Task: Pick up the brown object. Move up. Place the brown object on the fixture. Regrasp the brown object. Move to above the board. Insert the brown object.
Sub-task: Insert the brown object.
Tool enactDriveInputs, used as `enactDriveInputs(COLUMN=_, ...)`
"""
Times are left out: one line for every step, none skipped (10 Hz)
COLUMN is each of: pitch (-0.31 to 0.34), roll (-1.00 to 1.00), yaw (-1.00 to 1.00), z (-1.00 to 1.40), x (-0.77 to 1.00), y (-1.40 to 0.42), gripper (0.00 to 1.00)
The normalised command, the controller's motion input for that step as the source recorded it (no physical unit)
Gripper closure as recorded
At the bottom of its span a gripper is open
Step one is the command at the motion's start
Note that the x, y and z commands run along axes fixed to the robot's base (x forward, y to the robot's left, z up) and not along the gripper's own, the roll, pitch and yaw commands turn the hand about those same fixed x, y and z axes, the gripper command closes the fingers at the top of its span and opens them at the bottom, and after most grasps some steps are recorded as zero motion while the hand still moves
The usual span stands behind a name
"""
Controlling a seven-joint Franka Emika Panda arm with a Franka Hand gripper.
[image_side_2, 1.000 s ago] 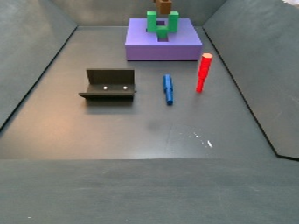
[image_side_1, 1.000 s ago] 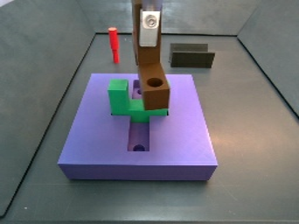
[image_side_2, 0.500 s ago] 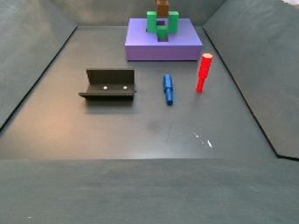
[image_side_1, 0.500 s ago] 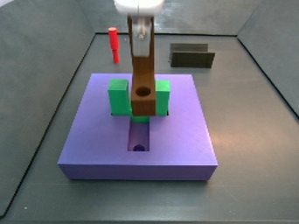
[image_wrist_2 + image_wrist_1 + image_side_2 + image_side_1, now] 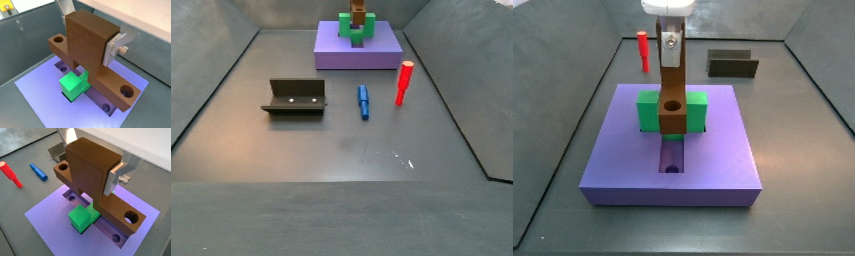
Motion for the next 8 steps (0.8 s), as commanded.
enactDriveInputs(pitch=-0.016, roll=0.00, yaw=0.00, z=0.00, x=0.00, y=-0.22, gripper=1.00)
enactDriveInputs(pitch=-0.004, roll=0.00, yaw=-0.03, z=0.00, x=0.00, y=-0.10, gripper=1.00)
enactDriveInputs(pitch=-0.011, roll=0.05, yaw=-0.03, z=-0.07, x=0.00, y=0.00, gripper=1.00)
enactDriveInputs(pitch=-0.006, roll=0.16, yaw=0.00, z=-0.12, x=0.00, y=0.00, gripper=1.00)
enactDriveInputs(pitch=-0.009, roll=0.21, yaw=0.00, z=-0.15, x=0.00, y=0.00, gripper=1.00)
enactDriveInputs(pitch=-0.003, roll=0.22, yaw=0.00, z=-0.15, x=0.00, y=0.00, gripper=1.00)
enactDriveInputs(pitch=0.000, roll=0.16, yaw=0.00, z=-0.14, x=0.00, y=0.00, gripper=1.00)
enactDriveInputs(pitch=0.000, roll=0.09, yaw=0.02, z=-0.12, x=0.05, y=-0.07, gripper=1.00)
